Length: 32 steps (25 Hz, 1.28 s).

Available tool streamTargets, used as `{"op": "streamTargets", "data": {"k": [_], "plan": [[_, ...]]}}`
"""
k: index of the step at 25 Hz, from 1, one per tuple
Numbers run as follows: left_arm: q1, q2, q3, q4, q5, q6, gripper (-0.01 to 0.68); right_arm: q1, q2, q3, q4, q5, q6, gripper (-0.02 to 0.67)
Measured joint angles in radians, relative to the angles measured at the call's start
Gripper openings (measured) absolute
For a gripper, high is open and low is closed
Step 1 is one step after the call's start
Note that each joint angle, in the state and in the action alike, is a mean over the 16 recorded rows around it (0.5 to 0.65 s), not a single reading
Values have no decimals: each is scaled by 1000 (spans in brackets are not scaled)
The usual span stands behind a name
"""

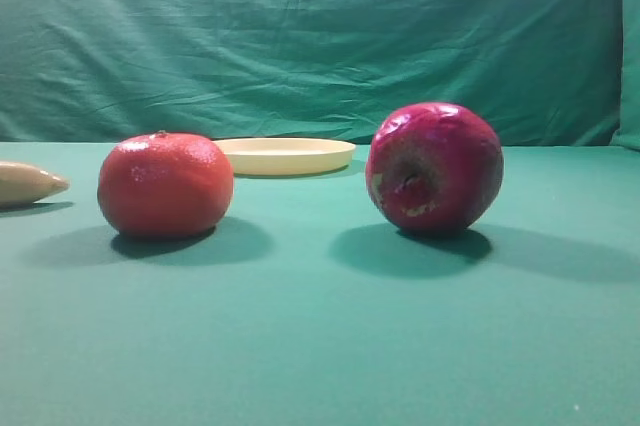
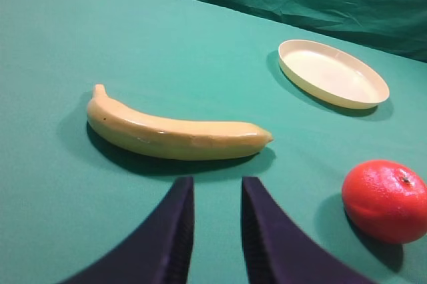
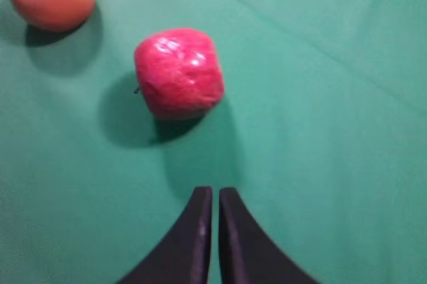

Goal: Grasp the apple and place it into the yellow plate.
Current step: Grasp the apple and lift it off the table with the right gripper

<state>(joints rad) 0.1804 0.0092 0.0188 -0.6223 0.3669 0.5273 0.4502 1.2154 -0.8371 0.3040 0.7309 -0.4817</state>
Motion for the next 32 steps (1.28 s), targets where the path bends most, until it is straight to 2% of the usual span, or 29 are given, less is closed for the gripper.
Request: {"op": "streamTargets", "data": {"k": [3, 13, 16, 20, 26, 32], "plan": [[0, 0, 0, 0, 0, 0, 157, 35, 85, -47, 1, -16, -4, 116], [0, 0, 0, 0, 0, 0, 157, 61, 317, -153, 1, -56, -11, 512], [0, 0, 0, 0, 0, 0, 157, 61, 379, -164, 1, -84, -12, 592], [0, 0, 0, 0, 0, 0, 157, 61, 454, -168, 2, -124, -12, 603], [0, 0, 0, 0, 0, 0, 157, 61, 532, -190, 2, -172, -13, 543], [0, 0, 0, 0, 0, 0, 157, 61, 566, -280, 3, -201, -13, 492]]}}
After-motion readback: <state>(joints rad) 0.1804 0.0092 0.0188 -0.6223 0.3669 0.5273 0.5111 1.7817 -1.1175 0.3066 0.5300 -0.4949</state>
